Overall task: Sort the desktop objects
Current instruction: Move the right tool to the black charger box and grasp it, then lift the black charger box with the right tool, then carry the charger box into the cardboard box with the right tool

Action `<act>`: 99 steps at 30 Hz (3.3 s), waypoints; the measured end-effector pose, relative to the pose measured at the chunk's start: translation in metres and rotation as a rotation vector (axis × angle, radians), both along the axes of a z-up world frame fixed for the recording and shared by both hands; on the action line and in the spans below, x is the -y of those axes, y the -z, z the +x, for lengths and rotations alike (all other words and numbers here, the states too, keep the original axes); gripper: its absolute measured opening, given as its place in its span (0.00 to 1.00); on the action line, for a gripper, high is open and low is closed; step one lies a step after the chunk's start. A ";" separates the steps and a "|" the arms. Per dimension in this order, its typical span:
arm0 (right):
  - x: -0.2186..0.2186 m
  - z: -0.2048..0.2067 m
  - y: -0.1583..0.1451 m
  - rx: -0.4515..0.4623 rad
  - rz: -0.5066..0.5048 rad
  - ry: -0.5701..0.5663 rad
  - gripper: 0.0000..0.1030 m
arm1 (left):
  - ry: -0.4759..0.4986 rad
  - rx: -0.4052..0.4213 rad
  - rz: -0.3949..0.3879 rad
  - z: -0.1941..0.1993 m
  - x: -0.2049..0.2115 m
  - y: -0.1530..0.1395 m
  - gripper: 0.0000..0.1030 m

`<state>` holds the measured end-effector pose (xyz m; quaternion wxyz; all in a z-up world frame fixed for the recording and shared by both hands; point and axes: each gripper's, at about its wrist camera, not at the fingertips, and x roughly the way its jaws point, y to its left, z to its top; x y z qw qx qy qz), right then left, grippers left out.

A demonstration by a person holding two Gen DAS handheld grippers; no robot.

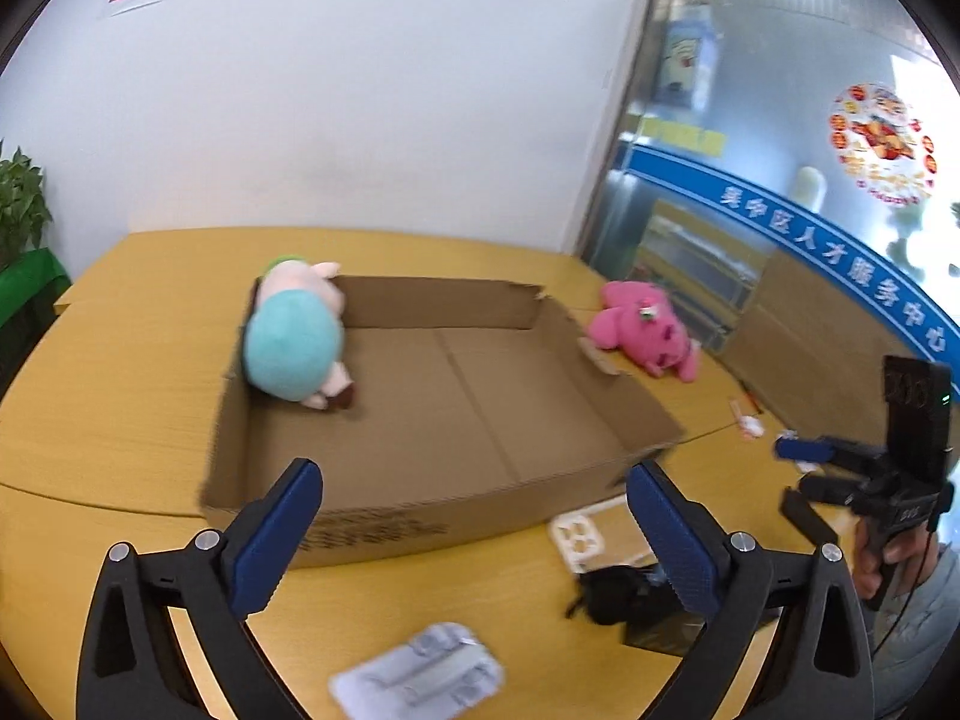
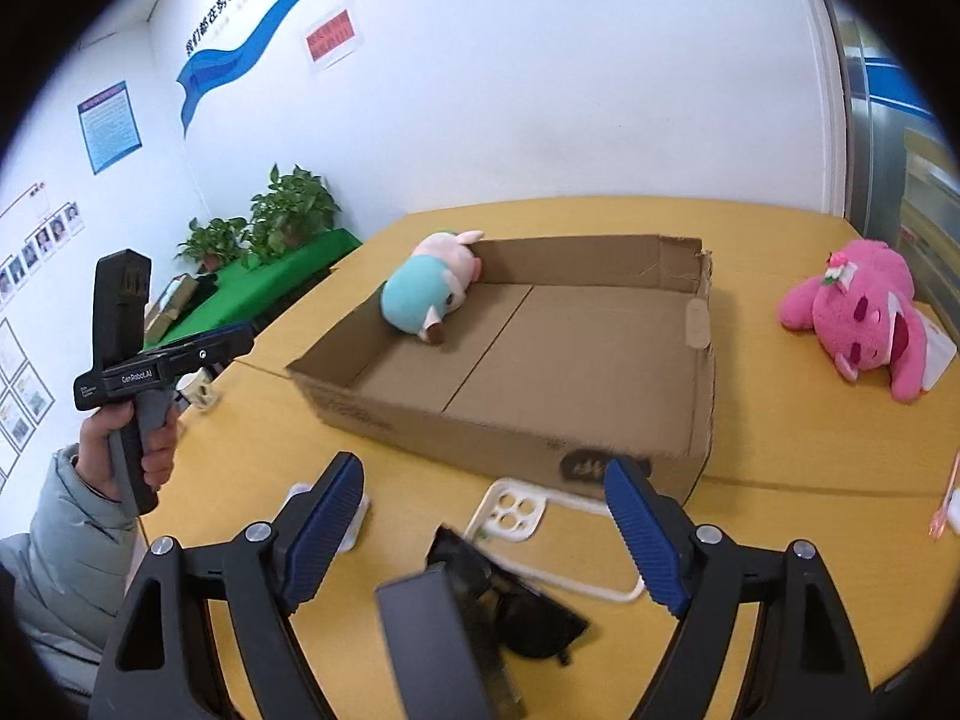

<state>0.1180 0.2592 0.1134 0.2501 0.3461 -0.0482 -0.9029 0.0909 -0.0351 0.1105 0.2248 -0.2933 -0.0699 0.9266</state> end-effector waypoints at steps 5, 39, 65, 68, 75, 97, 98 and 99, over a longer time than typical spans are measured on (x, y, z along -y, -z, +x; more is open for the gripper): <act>0.004 0.038 0.027 0.029 0.024 -0.026 0.80 | 0.078 -0.006 0.010 0.020 -0.033 0.004 1.00; 0.038 0.053 0.128 0.260 -0.357 0.092 0.43 | 0.216 0.327 0.173 0.034 -0.065 0.088 0.99; 0.077 0.111 0.144 0.230 0.116 -0.031 0.87 | 0.282 0.568 0.193 0.077 -0.093 0.150 0.66; 0.089 0.111 0.145 0.201 0.150 -0.031 0.84 | 0.249 0.551 0.188 0.079 -0.082 0.150 0.67; 0.127 0.116 0.133 0.068 0.250 -0.029 0.74 | 0.179 0.430 0.202 0.081 -0.047 0.122 0.68; 0.139 -0.040 0.011 -0.203 0.190 -0.017 0.74 | 0.152 0.083 0.130 -0.073 -0.039 -0.029 0.68; 0.137 -0.050 0.001 -0.222 0.200 -0.024 0.74 | 0.159 0.068 0.124 -0.088 -0.041 -0.041 0.68; 0.135 -0.061 -0.009 -0.239 0.208 -0.030 0.74 | 0.163 0.056 0.120 -0.101 -0.042 -0.048 0.68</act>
